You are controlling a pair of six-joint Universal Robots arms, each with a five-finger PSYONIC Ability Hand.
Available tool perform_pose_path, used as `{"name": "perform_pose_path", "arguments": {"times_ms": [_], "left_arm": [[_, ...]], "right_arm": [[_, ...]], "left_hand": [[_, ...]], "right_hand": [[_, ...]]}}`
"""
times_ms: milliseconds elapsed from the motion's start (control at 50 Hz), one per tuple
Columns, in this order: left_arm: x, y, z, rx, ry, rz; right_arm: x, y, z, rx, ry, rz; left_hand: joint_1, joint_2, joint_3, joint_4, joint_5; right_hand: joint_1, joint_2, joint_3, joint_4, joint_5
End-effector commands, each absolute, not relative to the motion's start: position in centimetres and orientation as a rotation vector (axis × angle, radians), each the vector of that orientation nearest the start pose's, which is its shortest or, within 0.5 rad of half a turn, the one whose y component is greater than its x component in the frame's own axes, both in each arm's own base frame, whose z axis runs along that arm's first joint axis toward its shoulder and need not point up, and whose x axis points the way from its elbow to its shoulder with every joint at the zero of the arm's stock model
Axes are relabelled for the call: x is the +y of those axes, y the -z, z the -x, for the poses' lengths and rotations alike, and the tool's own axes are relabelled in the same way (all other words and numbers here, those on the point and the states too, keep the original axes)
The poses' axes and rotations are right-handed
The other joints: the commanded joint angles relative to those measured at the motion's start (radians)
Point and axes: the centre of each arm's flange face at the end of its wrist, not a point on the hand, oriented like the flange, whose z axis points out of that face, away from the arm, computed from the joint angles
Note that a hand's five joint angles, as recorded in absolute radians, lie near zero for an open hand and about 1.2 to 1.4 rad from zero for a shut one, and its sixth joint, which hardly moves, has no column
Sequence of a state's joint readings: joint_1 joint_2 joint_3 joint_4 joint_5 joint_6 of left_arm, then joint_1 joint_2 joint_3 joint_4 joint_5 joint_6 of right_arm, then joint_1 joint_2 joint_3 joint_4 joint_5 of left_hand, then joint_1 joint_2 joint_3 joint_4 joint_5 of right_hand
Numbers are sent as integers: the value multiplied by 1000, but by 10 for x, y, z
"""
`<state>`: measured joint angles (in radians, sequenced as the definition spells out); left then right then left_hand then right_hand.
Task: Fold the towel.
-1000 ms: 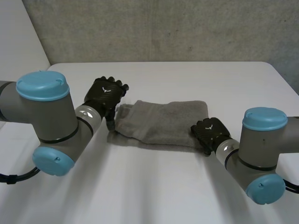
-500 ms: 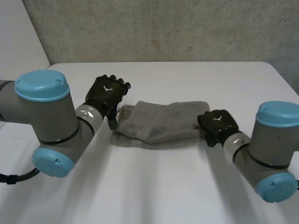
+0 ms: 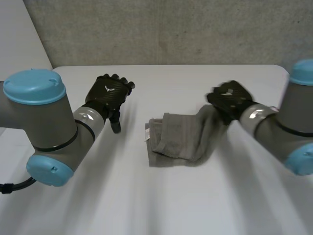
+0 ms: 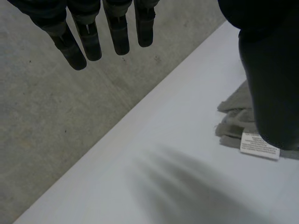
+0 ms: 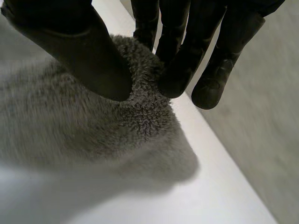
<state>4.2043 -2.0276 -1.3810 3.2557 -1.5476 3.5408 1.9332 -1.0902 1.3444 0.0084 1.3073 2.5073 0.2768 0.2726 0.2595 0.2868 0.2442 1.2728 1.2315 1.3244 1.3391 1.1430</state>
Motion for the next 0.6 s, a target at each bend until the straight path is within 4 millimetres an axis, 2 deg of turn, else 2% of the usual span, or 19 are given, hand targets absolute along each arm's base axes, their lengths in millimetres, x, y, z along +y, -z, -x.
{"name": "perform_pose_path", "arguments": {"times_ms": [20,40,60,100,160,180,200,220,240,260,280,300,340,360,400,480,500,580,600], "left_arm": [[-279,-227,312,2160,2157,-1092],[-279,-227,312,2160,2157,-1092],[-279,-229,313,2155,2164,-1094],[-279,-230,314,2152,2170,-1090],[-277,-232,317,2158,2186,-1088],[-276,-232,318,2171,2193,-1085],[-276,-232,318,2171,2193,-1085],[-276,-232,319,2187,2203,-1077],[-275,-232,321,2203,2212,-1071],[-275,-232,321,2203,2212,-1071],[-276,-231,322,2216,2219,-1061],[-276,-231,322,2216,2219,-1061],[-277,-236,326,2223,2255,-1042],[-277,-236,326,2223,2255,-1042],[-273,-236,336,2245,2284,-1050],[-272,-233,346,2285,2307,-1048],[-273,-229,350,2311,2309,-1039],[-272,-215,358,2378,2284,-1041],[-270,-207,361,2415,2258,-1050]], "right_arm": [[-241,-193,-364,1698,1752,1559],[-241,-193,-364,1697,1752,1559],[-229,-187,-372,1665,1716,1589],[-222,-181,-377,1658,1690,1605],[-224,-170,-377,1704,1670,1594],[-227,-168,-376,1749,1669,1566],[-227,-168,-376,1749,1669,1566],[-228,-168,-373,1806,1673,1510],[-232,-173,-369,1868,1676,1428],[-232,-173,-368,1868,1676,1427],[-234,-186,-363,1906,1692,1318],[-234,-186,-362,1906,1692,1316],[-239,-213,-343,1955,1695,1071],[-239,-213,-343,1956,1695,1070],[-241,-232,-326,1971,1691,887],[-250,-242,-312,1991,1705,781],[-256,-239,-305,2021,1705,762],[-264,-234,-298,2055,1710,765],[-266,-223,-299,2081,1688,783]], "left_hand": [[-78,-74,-61,-88,-220],[-78,-74,-61,-88,-220],[-81,-77,-64,-91,-223],[-81,-77,-64,-91,-223],[-81,-77,-64,-91,-223],[-75,-71,-58,-85,-217],[-75,-71,-58,-85,-217],[-72,-68,-55,-82,-214],[-72,-68,-55,-82,-214],[-72,-68,-55,-82,-214],[-72,-68,-55,-82,-214],[-72,-68,-55,-82,-214],[-69,-65,-52,-79,-211],[-69,-65,-52,-79,-211],[-63,-59,-46,-73,-205],[-57,-53,-40,-67,-199],[-55,-50,-37,-65,-196],[-46,-41,-28,-56,-188],[-46,-41,-28,-56,-188]], "right_hand": [[123,165,72,57,79],[123,165,72,57,79],[123,165,72,57,79],[123,165,72,57,79],[55,96,3,-12,10],[-437,-396,-489,-503,-482],[-442,-401,-494,-508,-487],[-741,-700,-793,-808,-786],[-808,-767,-860,-875,-853],[-809,-768,-861,-875,-854],[-902,-861,-954,-968,-947],[-903,-862,-955,-969,-948],[-1058,-1017,-1110,-1124,-1103],[-1059,-1017,-1110,-1125,-1103],[-1098,-1057,-1150,-1165,-1143],[-1098,-1057,-1150,-1165,-1143],[-1098,-1057,-1150,-1165,-1143],[-1098,-1057,-1150,-1165,-1143],[-1098,-1057,-1150,-1165,-1143]]}}
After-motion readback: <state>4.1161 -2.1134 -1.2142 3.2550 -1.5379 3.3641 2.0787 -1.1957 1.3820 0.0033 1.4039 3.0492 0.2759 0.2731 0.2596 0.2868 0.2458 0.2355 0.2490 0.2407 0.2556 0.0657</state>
